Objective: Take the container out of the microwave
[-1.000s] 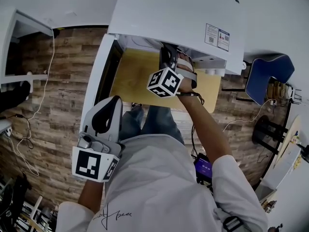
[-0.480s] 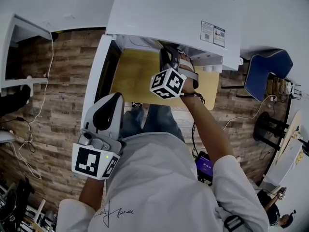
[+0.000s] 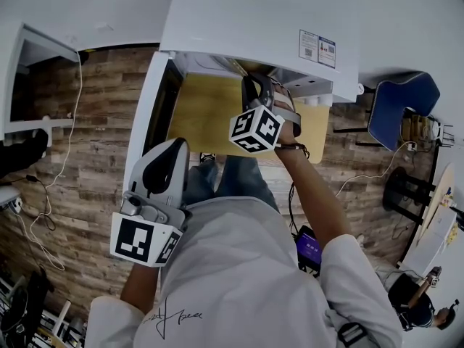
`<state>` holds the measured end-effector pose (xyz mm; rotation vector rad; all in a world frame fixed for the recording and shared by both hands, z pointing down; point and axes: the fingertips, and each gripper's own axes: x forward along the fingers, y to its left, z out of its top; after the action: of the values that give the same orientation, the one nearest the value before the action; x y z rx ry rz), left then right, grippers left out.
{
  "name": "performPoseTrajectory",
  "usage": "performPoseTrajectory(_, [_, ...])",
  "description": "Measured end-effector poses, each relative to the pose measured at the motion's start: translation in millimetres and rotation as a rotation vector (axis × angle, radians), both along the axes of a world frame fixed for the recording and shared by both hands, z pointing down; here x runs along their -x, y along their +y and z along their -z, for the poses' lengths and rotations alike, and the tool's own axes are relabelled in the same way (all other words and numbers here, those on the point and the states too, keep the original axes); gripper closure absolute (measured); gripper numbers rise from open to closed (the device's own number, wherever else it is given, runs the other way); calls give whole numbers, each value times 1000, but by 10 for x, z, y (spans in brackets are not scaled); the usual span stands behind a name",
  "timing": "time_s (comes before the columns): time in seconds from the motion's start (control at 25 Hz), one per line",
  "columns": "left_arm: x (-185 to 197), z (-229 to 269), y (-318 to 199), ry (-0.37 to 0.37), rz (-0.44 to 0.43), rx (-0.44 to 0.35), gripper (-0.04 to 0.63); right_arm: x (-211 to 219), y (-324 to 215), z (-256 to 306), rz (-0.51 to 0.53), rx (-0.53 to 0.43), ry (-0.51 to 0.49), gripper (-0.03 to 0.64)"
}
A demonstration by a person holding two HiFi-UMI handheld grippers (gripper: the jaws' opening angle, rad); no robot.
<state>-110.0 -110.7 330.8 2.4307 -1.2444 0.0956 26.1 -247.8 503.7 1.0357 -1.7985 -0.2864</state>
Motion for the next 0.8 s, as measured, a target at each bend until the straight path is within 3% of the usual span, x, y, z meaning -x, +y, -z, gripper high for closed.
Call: performPoseTrajectory(0.8, [-189,85,97,5,-67,-29,595,-36,432,231,-9,79,-138,558])
